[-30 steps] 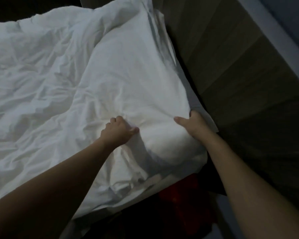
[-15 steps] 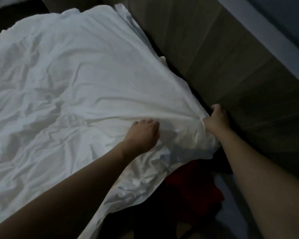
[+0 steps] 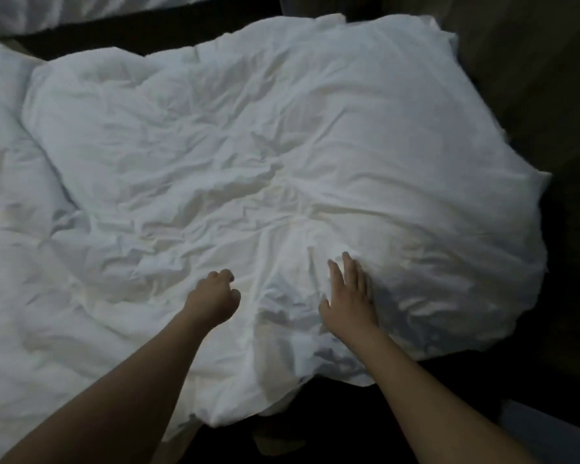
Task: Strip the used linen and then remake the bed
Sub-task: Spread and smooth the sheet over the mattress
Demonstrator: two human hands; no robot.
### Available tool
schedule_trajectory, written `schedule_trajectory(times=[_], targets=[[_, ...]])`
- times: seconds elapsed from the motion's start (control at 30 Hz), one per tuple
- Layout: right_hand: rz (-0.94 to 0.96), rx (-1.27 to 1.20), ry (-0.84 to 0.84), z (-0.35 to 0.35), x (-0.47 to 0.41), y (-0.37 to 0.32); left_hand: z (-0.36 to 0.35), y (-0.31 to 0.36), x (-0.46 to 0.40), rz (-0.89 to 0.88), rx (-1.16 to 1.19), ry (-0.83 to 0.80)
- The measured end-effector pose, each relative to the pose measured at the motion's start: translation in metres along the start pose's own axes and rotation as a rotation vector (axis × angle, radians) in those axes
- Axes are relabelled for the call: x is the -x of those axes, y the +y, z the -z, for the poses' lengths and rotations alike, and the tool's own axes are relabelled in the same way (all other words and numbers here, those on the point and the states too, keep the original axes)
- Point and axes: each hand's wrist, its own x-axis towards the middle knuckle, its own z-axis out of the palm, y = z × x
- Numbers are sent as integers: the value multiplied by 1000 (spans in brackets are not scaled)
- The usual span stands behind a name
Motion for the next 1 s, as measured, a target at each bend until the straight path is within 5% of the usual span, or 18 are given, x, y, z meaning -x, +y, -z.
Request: schedule_trajectory(times=[0.4,0.67,1.0], targets=[[135,23,-57,-87,59,-250,24,-241,66,-72,105,137],[263,85,-132,-135,75,-368,46,-380,87,104,159,166],[303,122,-118,-217,99,-558,72,-575,105,95,254,166]])
